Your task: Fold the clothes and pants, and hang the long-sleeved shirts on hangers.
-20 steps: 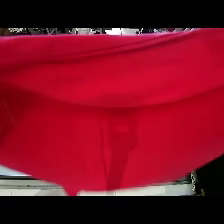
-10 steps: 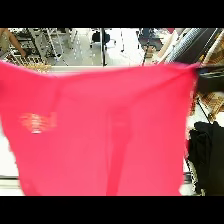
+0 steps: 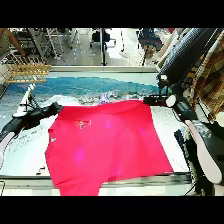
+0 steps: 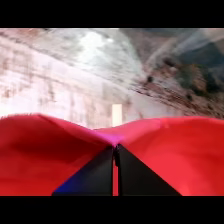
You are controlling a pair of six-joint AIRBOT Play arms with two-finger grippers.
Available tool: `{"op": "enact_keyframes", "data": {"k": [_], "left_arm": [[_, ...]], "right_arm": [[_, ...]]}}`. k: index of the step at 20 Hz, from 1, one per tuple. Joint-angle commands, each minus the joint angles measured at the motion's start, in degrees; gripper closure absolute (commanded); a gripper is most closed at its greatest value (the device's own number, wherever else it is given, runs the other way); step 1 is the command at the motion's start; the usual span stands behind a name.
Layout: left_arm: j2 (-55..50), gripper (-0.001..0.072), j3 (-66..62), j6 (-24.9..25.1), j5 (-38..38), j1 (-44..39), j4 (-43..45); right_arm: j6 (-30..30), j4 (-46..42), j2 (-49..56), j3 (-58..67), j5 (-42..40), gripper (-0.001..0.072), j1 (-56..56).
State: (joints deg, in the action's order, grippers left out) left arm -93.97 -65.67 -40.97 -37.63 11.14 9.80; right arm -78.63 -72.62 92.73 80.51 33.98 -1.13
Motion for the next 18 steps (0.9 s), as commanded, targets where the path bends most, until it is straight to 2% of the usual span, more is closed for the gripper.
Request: {"op": "enact_keyframes", "data": {"k": [1, 4, 8, 10, 12, 14, 18], "left_arm": [[-3.56, 0.0704, -2.84, -0.85, -4.07, 1.31, -0.37], [-0.13, 0.0704, -4.13, -4.79, -17.97, 6.38, 4.37], [7.26, 0.0705, -4.13, -14.67, -39.98, 12.04, 22.69], [9.9, 0.0705, -4.07, -19.26, -47.39, 11.65, 32.15], [10.45, 0.0705, -2.97, -21.99, -51.23, 10.03, 38.18], [10.43, 0.0705, -0.17, -24.3, -51.49, 8.48, 42.12], [10.14, 0.0704, 7.61, -24.26, -51.43, 7.28, 44.78]], "right_arm": [[0.07, -0.7, 4.22, 0.2, -3.96, 0.069, 0.09], [0.28, -2.67, 3.8, 3.15, 6.86, 0.069, 1.31], [0.26, -3.21, 3.8, 8.28, 25.68, 0.069, 5.25], [0.33, -3.1, 3.8, 8.94, 31.17, 0.069, 7.3], [2.67, -3.15, 4.46, 8.94, 36.83, 0.0689, 7.98], [4.5, -3.1, 4.72, 8.13, 39.19, 0.0689, 7.85], [4.9, -3.54, 5.92, 7.85, 41.55, 0.0689, 7.87]]}}
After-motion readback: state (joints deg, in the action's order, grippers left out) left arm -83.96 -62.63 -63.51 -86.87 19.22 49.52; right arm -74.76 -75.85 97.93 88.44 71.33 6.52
